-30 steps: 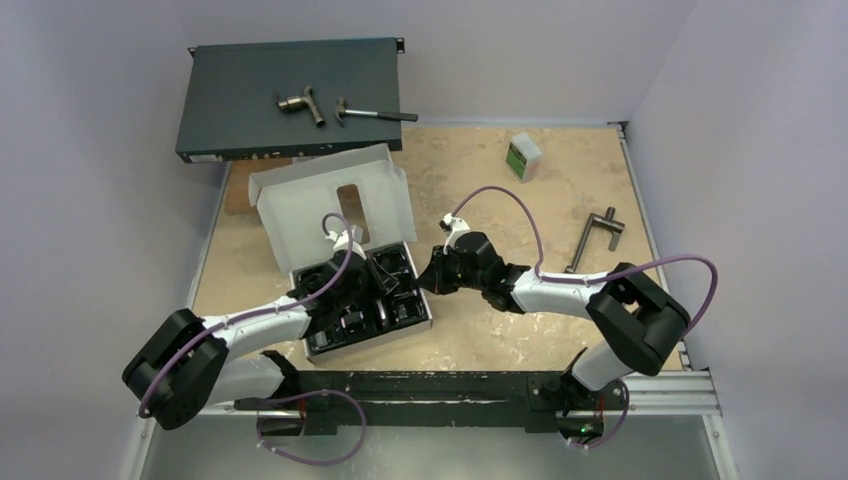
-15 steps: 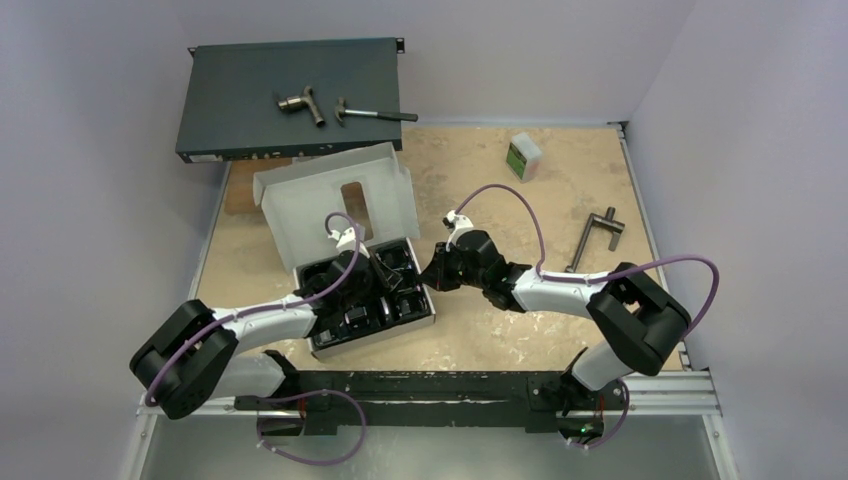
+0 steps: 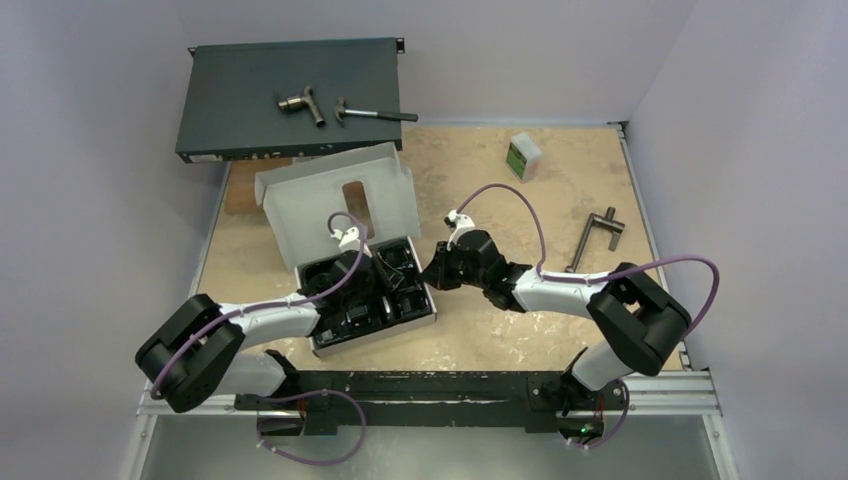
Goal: Sort the hair-cutting tools
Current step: Place the haircut tool in the storage box.
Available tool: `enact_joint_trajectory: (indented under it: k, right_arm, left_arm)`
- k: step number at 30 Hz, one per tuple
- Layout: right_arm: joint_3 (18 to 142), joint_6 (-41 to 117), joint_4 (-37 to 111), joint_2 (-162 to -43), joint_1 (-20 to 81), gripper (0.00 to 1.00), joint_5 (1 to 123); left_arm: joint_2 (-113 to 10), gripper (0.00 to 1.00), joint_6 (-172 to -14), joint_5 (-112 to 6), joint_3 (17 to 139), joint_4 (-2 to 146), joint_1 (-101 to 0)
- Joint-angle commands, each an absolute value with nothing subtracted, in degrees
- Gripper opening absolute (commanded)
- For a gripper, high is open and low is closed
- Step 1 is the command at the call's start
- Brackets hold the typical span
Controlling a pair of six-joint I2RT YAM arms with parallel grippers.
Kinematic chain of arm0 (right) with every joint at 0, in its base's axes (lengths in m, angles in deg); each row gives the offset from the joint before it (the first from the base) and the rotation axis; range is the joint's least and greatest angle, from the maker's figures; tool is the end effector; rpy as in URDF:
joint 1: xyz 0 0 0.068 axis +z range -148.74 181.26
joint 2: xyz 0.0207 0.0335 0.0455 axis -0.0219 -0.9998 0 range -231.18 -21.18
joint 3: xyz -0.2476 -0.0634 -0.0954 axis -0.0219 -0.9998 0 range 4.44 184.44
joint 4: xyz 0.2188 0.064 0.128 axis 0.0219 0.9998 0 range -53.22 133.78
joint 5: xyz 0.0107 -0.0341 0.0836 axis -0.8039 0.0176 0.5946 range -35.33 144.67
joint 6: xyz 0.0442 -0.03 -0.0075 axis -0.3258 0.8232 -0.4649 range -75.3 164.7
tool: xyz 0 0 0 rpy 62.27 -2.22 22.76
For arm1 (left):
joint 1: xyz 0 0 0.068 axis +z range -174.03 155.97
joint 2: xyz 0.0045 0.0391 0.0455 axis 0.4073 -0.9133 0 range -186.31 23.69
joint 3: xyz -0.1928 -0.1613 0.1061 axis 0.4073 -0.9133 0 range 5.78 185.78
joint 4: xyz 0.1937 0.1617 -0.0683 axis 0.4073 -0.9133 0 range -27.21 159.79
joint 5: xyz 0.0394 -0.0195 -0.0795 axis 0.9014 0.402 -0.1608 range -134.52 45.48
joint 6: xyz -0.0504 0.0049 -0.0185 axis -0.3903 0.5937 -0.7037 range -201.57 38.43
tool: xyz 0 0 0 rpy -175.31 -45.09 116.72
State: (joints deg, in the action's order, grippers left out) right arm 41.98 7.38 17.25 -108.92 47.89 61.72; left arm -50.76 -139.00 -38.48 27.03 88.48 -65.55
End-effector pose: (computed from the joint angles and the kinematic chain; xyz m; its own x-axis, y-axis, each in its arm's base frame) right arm 0.2072 0.2259 0.1716 -0.7598 0.0717 -0.6461 -0.4191 0.7058 0.5712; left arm 0.1778 -0.1523 0.1457 -0.7291 -0.4738 -0.4939 -0.0375 0.7482 -0.6624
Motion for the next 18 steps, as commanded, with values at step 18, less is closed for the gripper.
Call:
enact_joint_trajectory:
  k: [18]
  right_arm:
    - [41.4,6.6,20.3,-109.8,50.1,0.0,65.9]
  left_arm:
    - [-43.2,0.06,-134.8,-41.8,25.1,70.2,-68.9]
